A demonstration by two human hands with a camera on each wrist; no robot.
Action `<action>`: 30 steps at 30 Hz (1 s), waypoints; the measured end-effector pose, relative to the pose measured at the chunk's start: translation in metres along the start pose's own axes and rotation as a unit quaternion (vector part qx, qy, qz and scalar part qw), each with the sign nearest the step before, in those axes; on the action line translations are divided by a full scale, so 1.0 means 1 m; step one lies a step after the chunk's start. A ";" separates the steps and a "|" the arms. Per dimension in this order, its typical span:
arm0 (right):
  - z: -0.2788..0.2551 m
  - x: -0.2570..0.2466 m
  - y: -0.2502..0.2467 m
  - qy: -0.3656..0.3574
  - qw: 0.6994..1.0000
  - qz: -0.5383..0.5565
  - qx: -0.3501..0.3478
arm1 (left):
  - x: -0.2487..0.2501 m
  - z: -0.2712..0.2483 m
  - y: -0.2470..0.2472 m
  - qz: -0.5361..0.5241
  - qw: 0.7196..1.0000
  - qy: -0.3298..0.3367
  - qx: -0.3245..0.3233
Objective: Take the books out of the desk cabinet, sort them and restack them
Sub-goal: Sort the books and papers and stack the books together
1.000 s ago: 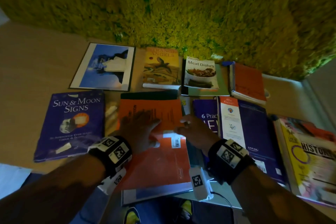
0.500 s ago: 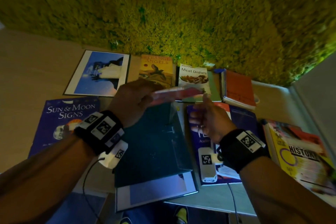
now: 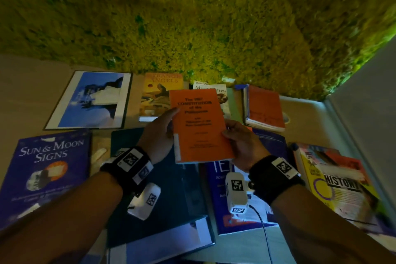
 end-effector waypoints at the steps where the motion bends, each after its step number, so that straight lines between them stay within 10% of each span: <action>1: 0.008 -0.008 -0.007 -0.011 1.000 -0.001 0.013 | 0.006 0.011 0.003 -0.057 0.998 -0.025 -0.003; 5: 0.045 -0.050 -0.021 -0.060 0.998 -0.013 0.030 | 0.032 0.063 0.013 -0.200 0.977 -0.076 0.014; 11: 0.122 -0.087 -0.047 -0.044 0.981 -0.185 0.046 | 0.047 0.147 0.045 -0.037 0.994 -0.106 -0.019; 16: 0.166 -0.059 -0.067 0.021 0.886 -0.463 0.008 | -0.009 0.172 0.084 0.112 0.973 -0.187 -0.075; 30: 0.177 -0.023 -0.061 0.023 0.844 -0.536 -0.021 | 0.001 0.166 0.109 0.226 0.961 -0.141 -0.072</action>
Point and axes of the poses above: each hand's wrist, its own z-axis towards the middle knuckle, its own y-axis out of the palm, x = y × z, the point moved 10 cm from there along z, towards the middle knuckle, and after that the axes turned 4 degrees about -y, right-handed, at the moved point
